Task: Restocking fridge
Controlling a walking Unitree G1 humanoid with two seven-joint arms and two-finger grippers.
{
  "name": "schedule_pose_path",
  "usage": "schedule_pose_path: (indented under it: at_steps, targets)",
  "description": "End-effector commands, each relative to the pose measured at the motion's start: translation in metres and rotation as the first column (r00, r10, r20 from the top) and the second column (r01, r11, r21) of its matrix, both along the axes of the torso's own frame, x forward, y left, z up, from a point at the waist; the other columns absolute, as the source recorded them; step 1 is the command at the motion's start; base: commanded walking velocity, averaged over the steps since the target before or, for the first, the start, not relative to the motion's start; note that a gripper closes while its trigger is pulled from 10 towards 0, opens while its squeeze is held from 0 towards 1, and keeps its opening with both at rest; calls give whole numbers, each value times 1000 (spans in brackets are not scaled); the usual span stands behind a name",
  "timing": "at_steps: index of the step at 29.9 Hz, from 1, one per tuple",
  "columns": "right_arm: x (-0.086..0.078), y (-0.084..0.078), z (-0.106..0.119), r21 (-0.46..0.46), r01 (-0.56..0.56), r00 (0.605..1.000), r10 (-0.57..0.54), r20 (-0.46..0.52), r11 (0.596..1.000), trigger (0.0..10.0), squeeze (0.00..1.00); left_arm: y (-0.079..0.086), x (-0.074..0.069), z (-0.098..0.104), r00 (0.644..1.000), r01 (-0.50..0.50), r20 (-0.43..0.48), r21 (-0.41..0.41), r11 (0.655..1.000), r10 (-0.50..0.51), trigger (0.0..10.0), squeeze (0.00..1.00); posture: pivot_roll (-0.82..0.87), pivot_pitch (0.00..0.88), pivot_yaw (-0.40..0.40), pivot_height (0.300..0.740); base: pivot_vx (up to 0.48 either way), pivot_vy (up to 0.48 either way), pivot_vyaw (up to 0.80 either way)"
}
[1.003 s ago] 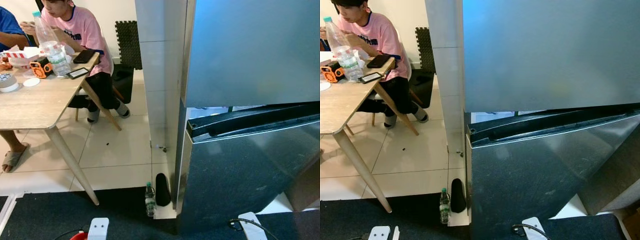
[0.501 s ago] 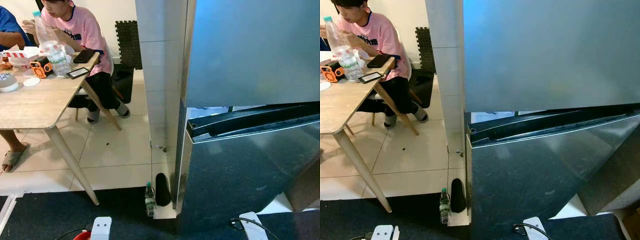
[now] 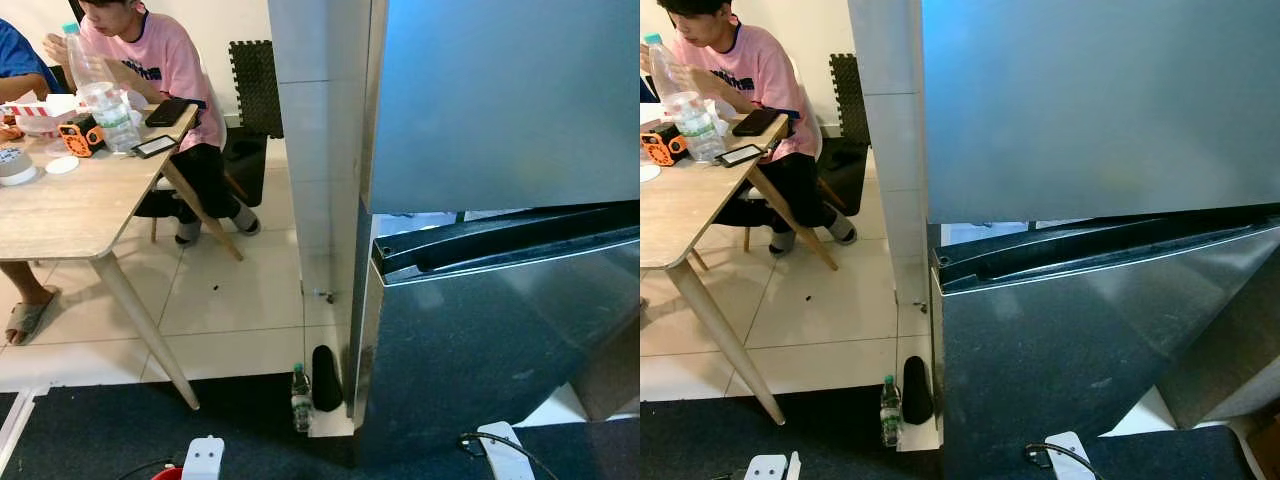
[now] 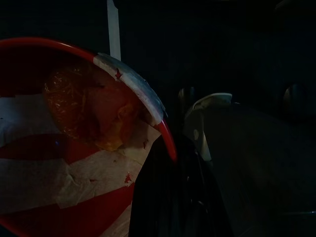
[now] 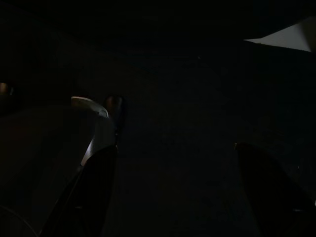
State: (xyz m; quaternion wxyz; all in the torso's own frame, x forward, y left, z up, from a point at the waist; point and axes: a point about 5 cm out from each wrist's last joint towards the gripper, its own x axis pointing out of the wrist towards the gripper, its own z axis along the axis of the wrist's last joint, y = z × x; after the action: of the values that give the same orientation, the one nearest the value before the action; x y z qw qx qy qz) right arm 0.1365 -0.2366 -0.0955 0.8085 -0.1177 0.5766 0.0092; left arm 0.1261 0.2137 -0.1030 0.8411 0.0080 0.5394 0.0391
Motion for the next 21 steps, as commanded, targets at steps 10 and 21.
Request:
schedule_pose_path:
  at_steps: [10, 21]
  targets:
    - [-14, -1, -4, 14, 21, 999, -21, -27, 1000, 10000, 0, 3, 1, 1, 1000, 11, -3, 8, 1000, -11, 10000, 0, -22, 0, 23, 740, 0, 0, 0]
    - [-7, -1, -2, 0, 5, 1000, -5, 9, 1000, 10000, 0, 1, -1, 0, 1000, 21, -9, 3, 1000, -21, 10000, 0, -16, 0, 25, 740, 0, 0, 0]
